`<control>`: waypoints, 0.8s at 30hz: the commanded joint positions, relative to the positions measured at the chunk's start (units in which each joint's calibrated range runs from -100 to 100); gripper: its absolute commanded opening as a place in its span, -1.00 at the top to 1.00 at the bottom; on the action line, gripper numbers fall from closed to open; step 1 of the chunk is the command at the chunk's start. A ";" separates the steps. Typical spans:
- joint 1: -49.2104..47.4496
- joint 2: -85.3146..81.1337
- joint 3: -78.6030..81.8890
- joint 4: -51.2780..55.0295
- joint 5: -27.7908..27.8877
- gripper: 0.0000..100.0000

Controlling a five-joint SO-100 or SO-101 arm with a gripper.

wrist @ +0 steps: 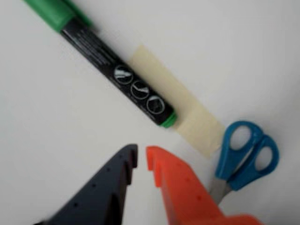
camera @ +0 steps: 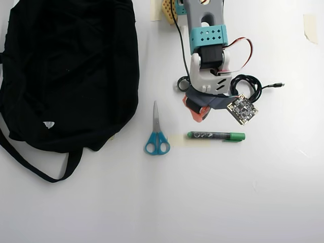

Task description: Put the green marker into the black bag

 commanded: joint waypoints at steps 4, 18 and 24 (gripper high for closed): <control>0.11 4.93 -10.30 -0.90 3.29 0.96; 0.11 8.33 -12.99 -0.90 11.84 0.96; 0.03 8.42 -12.72 0.05 14.67 0.96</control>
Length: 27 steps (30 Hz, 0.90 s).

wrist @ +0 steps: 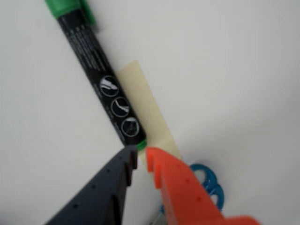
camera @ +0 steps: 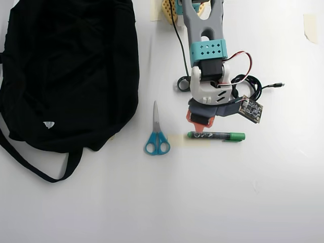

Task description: Put the green marker into the black bag

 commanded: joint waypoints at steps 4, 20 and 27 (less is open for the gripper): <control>0.03 1.36 -2.96 1.17 4.78 0.96; -3.56 1.86 -3.41 0.82 10.81 0.96; -4.08 1.94 -3.41 -2.54 10.81 0.96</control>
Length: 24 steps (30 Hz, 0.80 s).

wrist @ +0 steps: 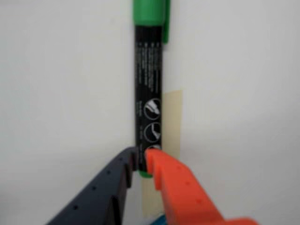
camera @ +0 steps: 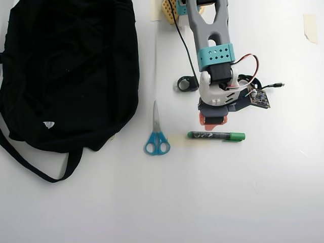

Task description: Put the green marker into the black bag

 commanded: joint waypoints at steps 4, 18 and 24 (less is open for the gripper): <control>-0.85 -0.80 -3.41 -2.88 0.75 0.96; -0.78 5.92 -12.22 -4.09 0.75 0.96; -0.48 6.01 -13.48 -1.93 1.17 0.96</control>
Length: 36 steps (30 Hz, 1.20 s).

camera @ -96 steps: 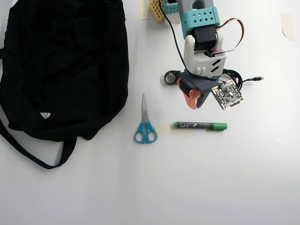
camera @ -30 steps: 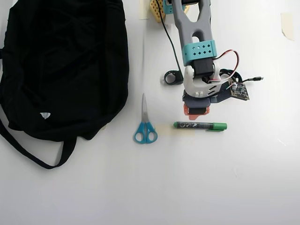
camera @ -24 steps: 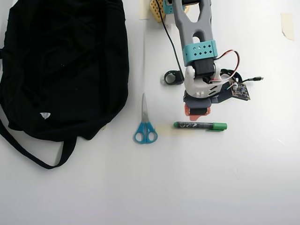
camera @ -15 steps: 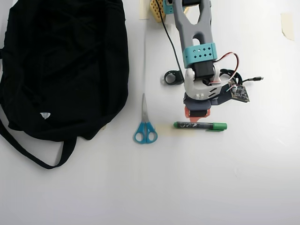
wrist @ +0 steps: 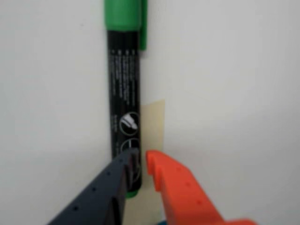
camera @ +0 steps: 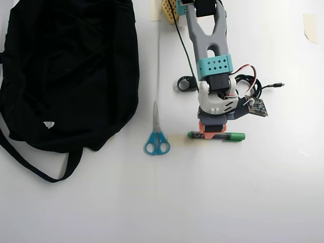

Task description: Put the green marker into the black bag

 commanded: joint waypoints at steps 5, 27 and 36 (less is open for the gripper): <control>-0.85 -2.55 -5.69 4.52 0.48 0.96; -0.85 -2.71 -9.20 8.65 0.53 0.77; -0.85 -2.71 -9.11 10.72 -0.31 0.71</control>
